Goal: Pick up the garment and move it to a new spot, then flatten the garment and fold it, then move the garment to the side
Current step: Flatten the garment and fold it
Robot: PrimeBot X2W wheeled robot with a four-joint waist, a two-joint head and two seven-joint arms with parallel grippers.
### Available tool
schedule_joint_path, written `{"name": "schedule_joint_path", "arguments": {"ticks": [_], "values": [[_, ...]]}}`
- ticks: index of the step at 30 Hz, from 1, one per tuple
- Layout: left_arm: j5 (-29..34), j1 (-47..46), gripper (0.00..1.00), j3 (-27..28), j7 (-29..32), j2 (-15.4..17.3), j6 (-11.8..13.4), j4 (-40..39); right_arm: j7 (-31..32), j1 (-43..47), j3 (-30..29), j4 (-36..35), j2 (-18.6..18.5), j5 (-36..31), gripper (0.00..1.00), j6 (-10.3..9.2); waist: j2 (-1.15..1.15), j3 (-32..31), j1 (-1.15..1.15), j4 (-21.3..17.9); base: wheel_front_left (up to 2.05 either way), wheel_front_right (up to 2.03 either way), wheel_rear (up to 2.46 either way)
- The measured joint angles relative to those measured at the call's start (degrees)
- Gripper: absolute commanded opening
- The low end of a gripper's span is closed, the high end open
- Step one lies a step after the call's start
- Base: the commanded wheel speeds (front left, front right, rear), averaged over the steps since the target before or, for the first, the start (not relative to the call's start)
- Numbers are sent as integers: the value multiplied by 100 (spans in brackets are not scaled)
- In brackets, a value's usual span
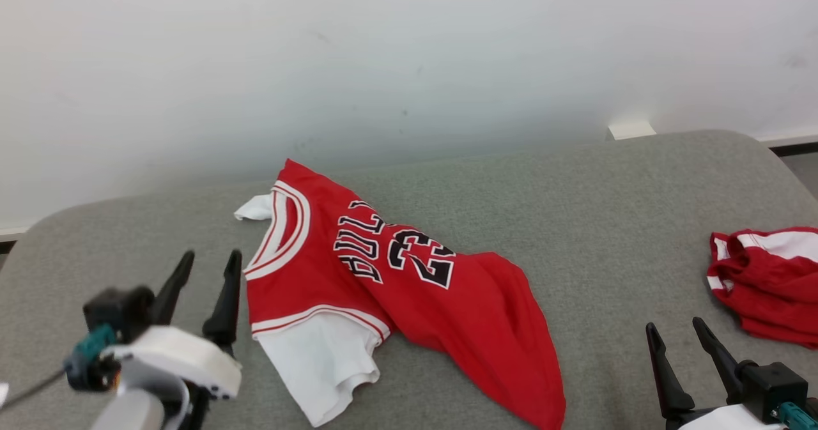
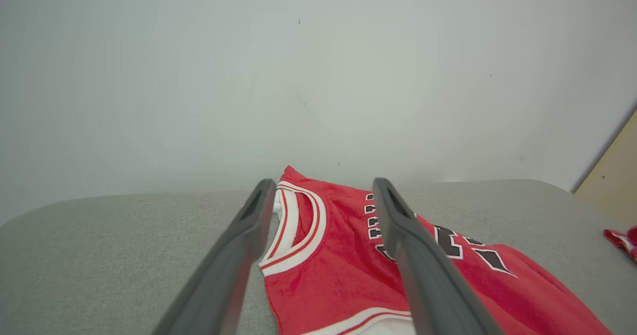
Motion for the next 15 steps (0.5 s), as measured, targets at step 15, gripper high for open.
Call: {"name": "schedule_joint_path", "arguments": {"ticks": [15], "values": [[506, 1812, 100, 316, -245, -794, 299, -1121, 34, 198, 11, -129, 30, 34, 100, 0, 0, -175, 0, 214, 0, 0, 0]]}}
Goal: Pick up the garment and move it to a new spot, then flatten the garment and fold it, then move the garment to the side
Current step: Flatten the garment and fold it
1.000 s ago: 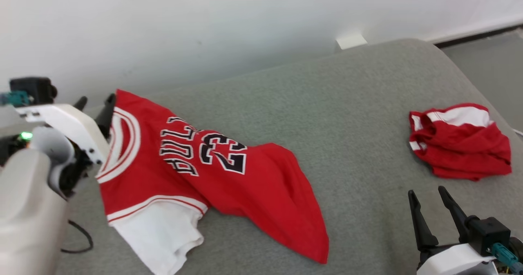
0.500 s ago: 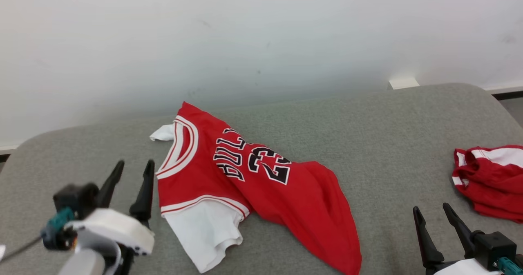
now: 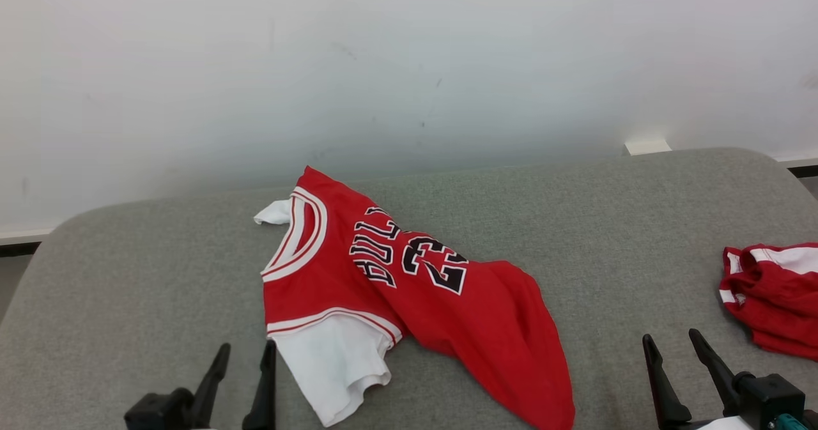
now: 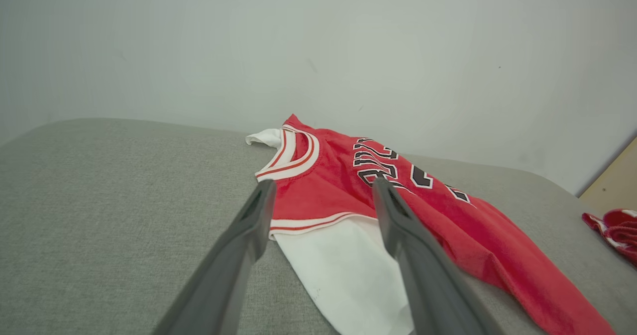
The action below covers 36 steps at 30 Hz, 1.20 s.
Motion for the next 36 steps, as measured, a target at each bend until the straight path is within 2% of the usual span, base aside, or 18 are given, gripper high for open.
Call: {"name": "schedule_joint_path", "arguments": {"ticks": [3, 9, 16, 19, 24, 25, 27, 28, 29, 36], "values": [[20, -17, 100, -100, 121, -2, -86, 261, 8, -4, 44, -8, -7, 4, 100, 0, 0, -10, 0, -20, 0, 0, 0], [-108, -211, 100, -577, 1508, -56, -186, 895, 16, -13, 119, -22, -26, 13, 100, 0, 0, 17, 0, -107, 0, 0, 0], [-202, -518, 100, -710, 2451, -121, -33, 1301, 7, -51, 126, 16, -29, 22, 100, 0, 0, 77, 0, -300, 0, 0, 0], [-254, -623, 100, -706, 2742, -164, 38, 1460, -7, -79, 138, 66, -10, 35, 100, 0, 0, 102, 0, -399, 0, 0, 0], [-291, -783, 100, -719, 2805, -185, 33, 1594, -73, -102, 156, 160, 30, 51, 100, 0, 0, 146, 0, -535, 0, 0, 0], [-296, -809, 89, -726, 2811, -187, 27, 1618, -79, -102, 152, 182, 30, 55, 100, 0, 0, 154, 0, -544, 0, 0, 0], [-297, -853, 49, -743, 2829, -187, 18, 1669, -96, -105, 151, 211, 37, 55, 100, 0, 0, 165, 0, -549, 0, 0, 0], [-297, -875, 22, -749, 2839, -187, -4, 1697, -101, -108, 145, 221, 44, 55, 100, 0, 0, 169, 1, -544, 0, 0, 0], [-297, -900, 2, -768, 2842, -186, -23, 1724, -124, -108, 133, 236, 52, 55, 100, 0, 0, 172, 1, -534, 0, 0, 0], [-296, -965, 0, -872, 2843, -143, -129, 1601, -154, -117, 71, 291, 75, 52, 100, 0, 0, 130, 1, -311, 0, 0, 0]]}}
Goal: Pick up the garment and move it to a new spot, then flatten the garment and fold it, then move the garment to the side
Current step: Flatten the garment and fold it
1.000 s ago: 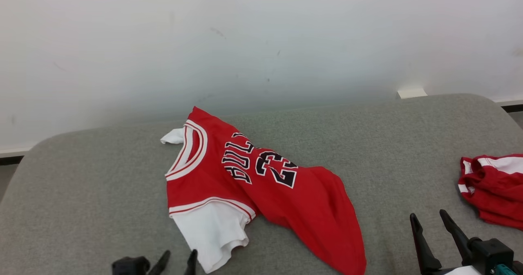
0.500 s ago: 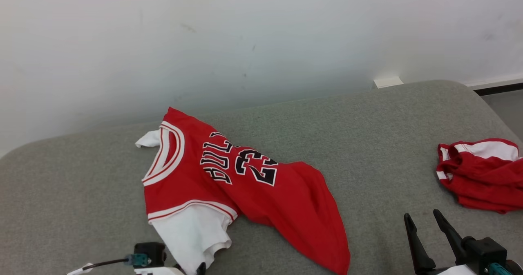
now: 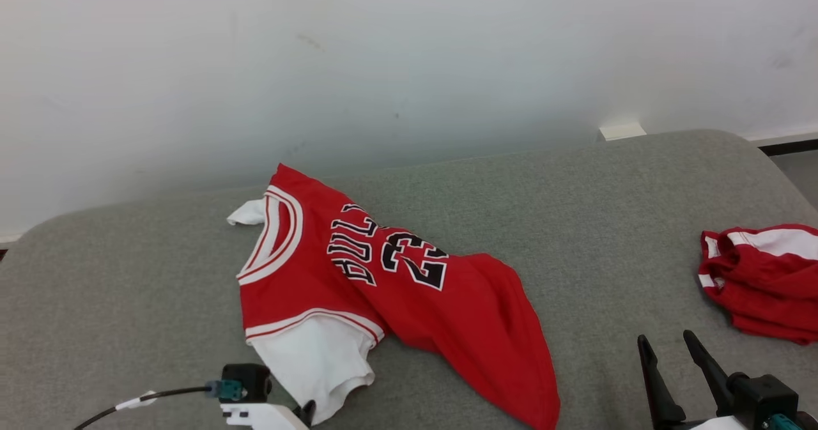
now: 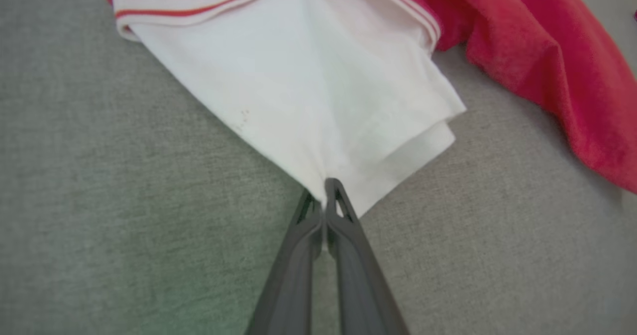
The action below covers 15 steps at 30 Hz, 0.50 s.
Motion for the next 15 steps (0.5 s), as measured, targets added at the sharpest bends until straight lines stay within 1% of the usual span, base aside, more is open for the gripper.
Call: {"name": "schedule_joint_path", "arguments": {"ticks": [2, 6, 10, 15], "values": [[4, 15, 0, -11, 53, 85, 11, -194, -2, 1, -37, 0, -12, -1, 100, 0, 0, -24, 0, 92, 0, 0, 0], [8, 233, 0, 43, 315, 379, 118, -651, -18, 10, -125, -16, -57, -19, 100, 0, 0, -71, 0, 297, 0, 0, 0], [-11, 588, 0, 190, 503, 670, 319, -1160, -4, 23, -193, -51, -88, -25, 100, 0, 0, -97, 0, 483, 0, 0, 0], [-212, 1078, 0, 375, 706, 892, 525, -1585, 65, 59, -261, -135, -114, -67, 100, 0, 0, -95, 0, 636, 0, 0, 0]]}}
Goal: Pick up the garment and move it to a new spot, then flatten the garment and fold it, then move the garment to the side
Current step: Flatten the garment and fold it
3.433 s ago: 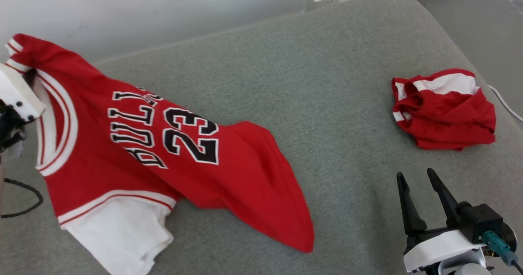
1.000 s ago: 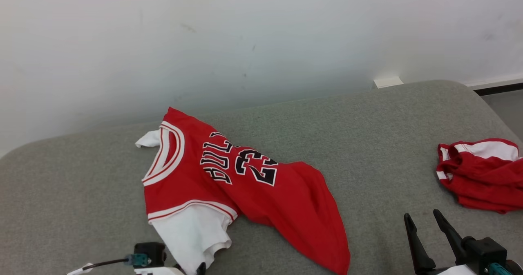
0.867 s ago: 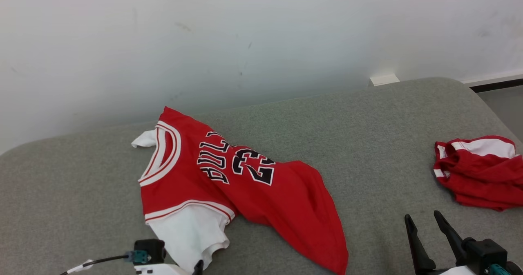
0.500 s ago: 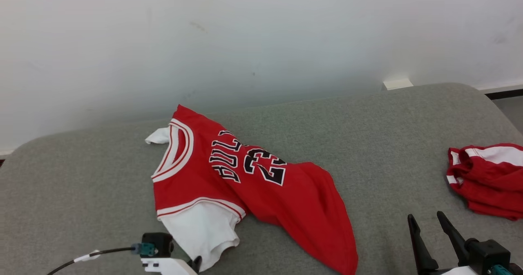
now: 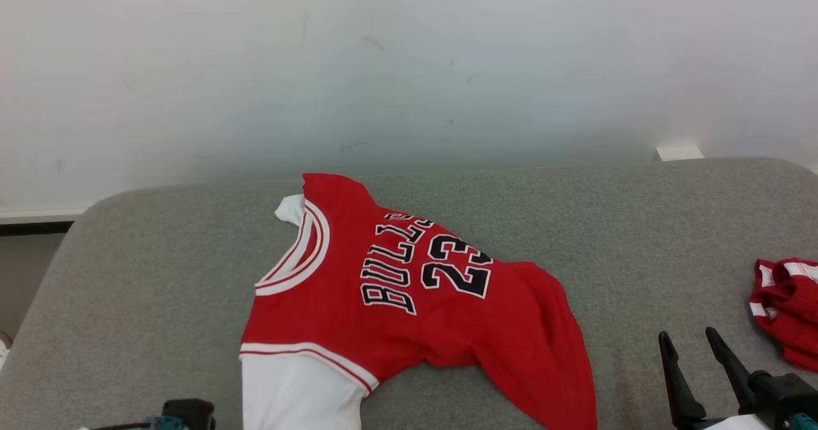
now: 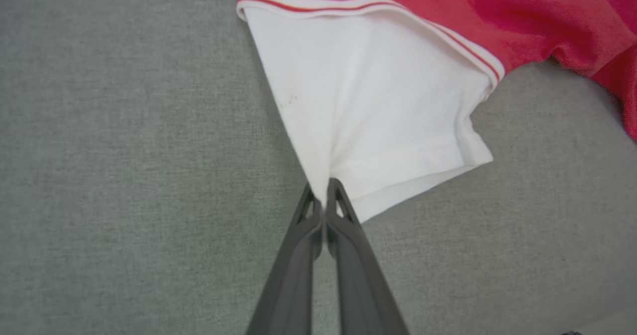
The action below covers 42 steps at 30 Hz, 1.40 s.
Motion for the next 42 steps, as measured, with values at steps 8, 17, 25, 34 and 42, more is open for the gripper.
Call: {"name": "schedule_joint_path", "arguments": {"ticks": [8, 17, 25, 34, 42], "values": [[-46, 426, 0, 192, -109, 87, 320, -59, 96, 32, -54, -113, -34, -8, 100, 0, 0, -23, 0, 25, 0, 0, 0], [3, 519, 100, 364, -660, 31, 514, 322, 147, 91, -75, -182, -60, -13, 100, 0, 0, -63, 0, 3, 0, 0, 0], [187, 265, 100, 510, -1766, -111, 494, 58, 163, 157, -41, -302, -37, -58, 100, 0, 0, -74, 0, 19, 0, 0, 0], [552, 54, 100, 485, -3120, -285, 400, -433, -209, 147, 129, -716, -41, -64, 100, 0, 0, -143, 0, -72, 0, 0, 0], [837, 13, 100, 712, -3534, -597, 280, -425, -511, 262, 314, -1032, 8, -62, 100, 0, 0, -227, 0, -127, 0, 0, 0]]}}
